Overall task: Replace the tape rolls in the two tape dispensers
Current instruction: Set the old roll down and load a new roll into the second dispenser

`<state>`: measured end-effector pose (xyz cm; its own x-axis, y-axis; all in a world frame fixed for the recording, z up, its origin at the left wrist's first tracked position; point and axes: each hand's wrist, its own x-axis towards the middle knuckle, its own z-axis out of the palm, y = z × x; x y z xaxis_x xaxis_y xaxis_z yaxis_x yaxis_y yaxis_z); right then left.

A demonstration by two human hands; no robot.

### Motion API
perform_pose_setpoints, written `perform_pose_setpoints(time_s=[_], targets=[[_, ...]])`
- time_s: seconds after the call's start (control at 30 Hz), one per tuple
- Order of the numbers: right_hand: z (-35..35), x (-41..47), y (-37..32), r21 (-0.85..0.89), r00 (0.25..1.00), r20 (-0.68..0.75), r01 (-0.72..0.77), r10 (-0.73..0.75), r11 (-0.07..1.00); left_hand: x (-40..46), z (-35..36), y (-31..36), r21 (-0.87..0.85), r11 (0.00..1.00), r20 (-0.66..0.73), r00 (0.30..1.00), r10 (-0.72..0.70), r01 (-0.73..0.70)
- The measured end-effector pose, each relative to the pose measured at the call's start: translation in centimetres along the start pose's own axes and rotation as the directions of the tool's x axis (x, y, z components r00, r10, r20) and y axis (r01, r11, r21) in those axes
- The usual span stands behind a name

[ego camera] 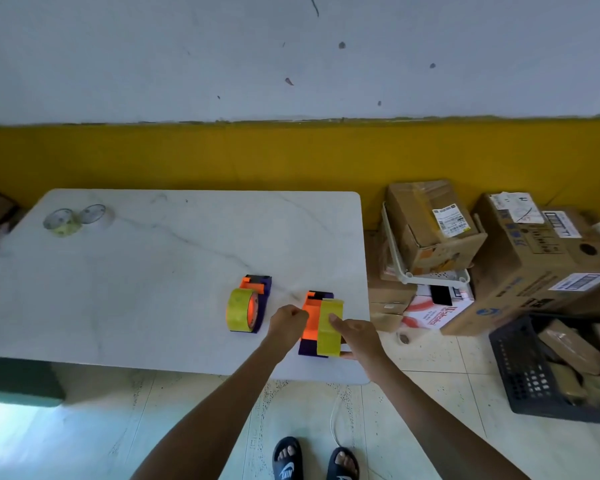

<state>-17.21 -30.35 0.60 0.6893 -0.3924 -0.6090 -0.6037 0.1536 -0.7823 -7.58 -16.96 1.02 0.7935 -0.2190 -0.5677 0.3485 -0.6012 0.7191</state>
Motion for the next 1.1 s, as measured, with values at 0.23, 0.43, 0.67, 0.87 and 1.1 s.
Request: perform_pose_setpoints(time_s=[0.23, 0.43, 0.67, 0.87, 1.1], targets=[[0.9, 0.5, 1.0, -0.056, 0.997, 0.002, 0.071, -0.071, 0.996, -0.3, -0.2, 0.2, -0.112, 0.99, 0.042, 0.996, -0.084, 0.088], [2.7, 0.5, 1.3, -0.209, 0.986, -0.074, 0.134, -0.153, 0.969, -0.7, -0.1, -0.8, -0.099, 0.988, 0.08, 0.991, -0.109, 0.117], [5.0, -0.1, 0.8, -0.208, 0.985, -0.133, 0.081, -0.11, 0.975, -1.4, -1.1, -2.4, 0.041, 0.999, 0.141, 0.99, -0.024, 0.019], [5.0, 0.2, -0.2, 0.041, 0.993, -0.09, -0.075, 0.079, 0.996, -1.1, -1.4, -3.5, 0.247, 0.958, 0.179, 0.978, 0.105, -0.148], [3.9, 3.7, -2.8, -0.555, 0.921, -0.015, 0.316, -0.389, 0.77, -0.9, -1.9, -3.8, 0.364, 0.9, 0.212, 0.962, 0.171, -0.24]])
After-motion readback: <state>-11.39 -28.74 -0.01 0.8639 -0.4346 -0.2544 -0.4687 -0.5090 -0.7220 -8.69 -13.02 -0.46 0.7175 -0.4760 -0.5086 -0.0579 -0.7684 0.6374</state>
